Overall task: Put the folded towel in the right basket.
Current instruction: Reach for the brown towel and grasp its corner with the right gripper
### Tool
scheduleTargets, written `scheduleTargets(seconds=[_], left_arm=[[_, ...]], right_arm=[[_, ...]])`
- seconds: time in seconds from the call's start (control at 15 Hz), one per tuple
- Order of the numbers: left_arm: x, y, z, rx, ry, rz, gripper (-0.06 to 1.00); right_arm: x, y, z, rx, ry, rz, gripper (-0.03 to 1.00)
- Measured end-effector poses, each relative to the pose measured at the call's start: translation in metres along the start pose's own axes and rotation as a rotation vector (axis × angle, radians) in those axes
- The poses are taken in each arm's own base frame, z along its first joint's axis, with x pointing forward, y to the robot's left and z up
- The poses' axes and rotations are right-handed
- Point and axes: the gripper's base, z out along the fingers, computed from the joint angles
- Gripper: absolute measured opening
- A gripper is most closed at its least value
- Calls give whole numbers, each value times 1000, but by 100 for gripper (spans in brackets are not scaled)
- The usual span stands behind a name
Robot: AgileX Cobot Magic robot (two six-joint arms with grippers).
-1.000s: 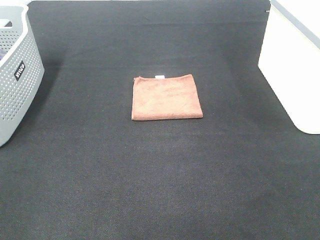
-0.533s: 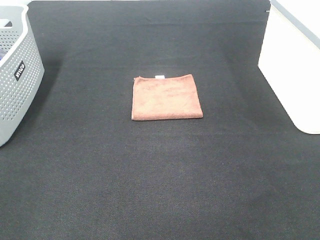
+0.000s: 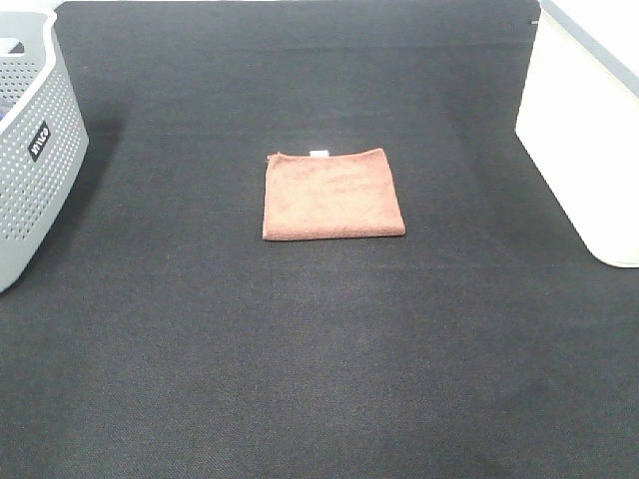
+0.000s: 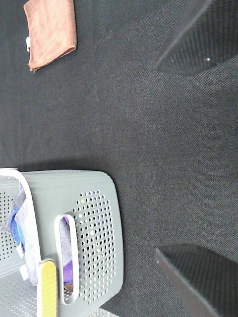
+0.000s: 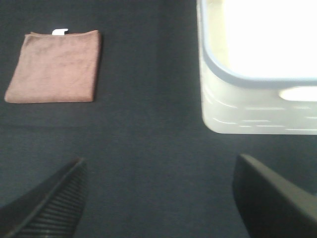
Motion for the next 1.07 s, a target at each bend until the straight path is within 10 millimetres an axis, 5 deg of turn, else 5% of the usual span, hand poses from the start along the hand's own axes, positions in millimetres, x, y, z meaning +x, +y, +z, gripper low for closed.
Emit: scheduleTargets(seconds=[0.2,0.4,0.6,0.73,1.0,1.07], left_arm=[[0,0,0,0,0,0,87],[0,0,0,0,0,0,87],[0,0,0,0,0,0,87],[0,0,0,0,0,0,87],[0,0,0,0,0,0,87],[0,0,0,0,0,0,87]], right_arm=[[-43,5,49,-117,125,-16,75],[-65,11,90,-189,193,-12,73],[-77,43,130,-265,252,-103,73],[-80,70,175,-321,331,-137,73],[-80,83,241,-377,439,-92,73],[-80,83,241,-377,439,-92,73]])
